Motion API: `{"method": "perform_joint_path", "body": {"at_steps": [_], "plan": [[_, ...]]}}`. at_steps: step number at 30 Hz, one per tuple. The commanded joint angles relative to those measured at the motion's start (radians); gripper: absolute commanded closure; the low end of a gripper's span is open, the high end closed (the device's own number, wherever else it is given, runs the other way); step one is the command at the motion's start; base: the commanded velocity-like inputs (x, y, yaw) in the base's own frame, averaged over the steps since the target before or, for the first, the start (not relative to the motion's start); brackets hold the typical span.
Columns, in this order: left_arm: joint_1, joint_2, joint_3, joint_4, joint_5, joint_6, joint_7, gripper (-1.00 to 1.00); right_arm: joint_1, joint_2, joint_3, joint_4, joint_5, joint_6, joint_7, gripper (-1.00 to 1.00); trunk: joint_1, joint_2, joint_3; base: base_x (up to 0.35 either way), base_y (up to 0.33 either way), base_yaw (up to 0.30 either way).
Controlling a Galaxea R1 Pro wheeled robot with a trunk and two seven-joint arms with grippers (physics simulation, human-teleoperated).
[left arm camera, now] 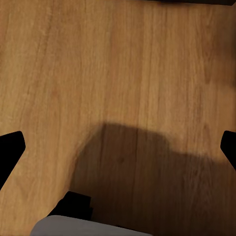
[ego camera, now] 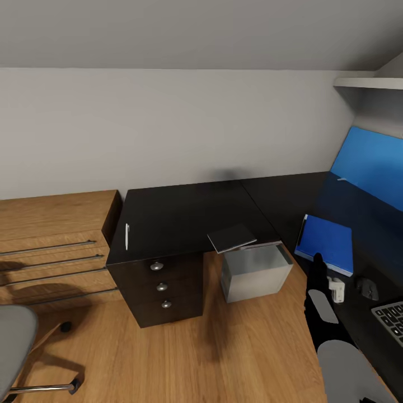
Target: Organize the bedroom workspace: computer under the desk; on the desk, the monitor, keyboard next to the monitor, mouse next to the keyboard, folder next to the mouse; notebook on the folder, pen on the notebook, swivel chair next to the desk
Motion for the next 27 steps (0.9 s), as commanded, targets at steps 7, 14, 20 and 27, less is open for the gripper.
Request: {"method": "perform_joint_path", "body": {"at_steps": [7, 14, 20, 27], "plan": [[-0.001, 0.000, -0.009, 0.000, 0.006, -0.004, 0.008, -1.00, 0.000, 0.044, 0.052, 0.050, -0.034, 0.002, 0.008, -1.00, 0.000, 0.000, -0.001, 0.000, 0.000, 0.000], [-0.001, 0.000, -0.009, 0.000, 0.006, -0.004, 0.008, -1.00, 0.000, 0.065, 0.091, 0.100, -0.034, 0.003, 0.008, -1.00, 0.000, 0.000, -0.001, 0.000, 0.000, 0.000], [-0.001, 0.000, -0.009, 0.000, 0.005, -0.004, 0.008, -1.00, 0.000, 0.073, 0.127, 0.132, -0.036, 0.003, 0.007, -1.00, 0.000, 0.000, -0.001, 0.000, 0.000, 0.000], [-0.001, 0.000, -0.009, 0.000, 0.005, -0.004, 0.008, -1.00, 0.001, 0.083, 0.133, 0.144, -0.036, 0.004, 0.007, -1.00, 0.000, 0.000, -0.001, 0.000, 0.000, 0.000]]}}
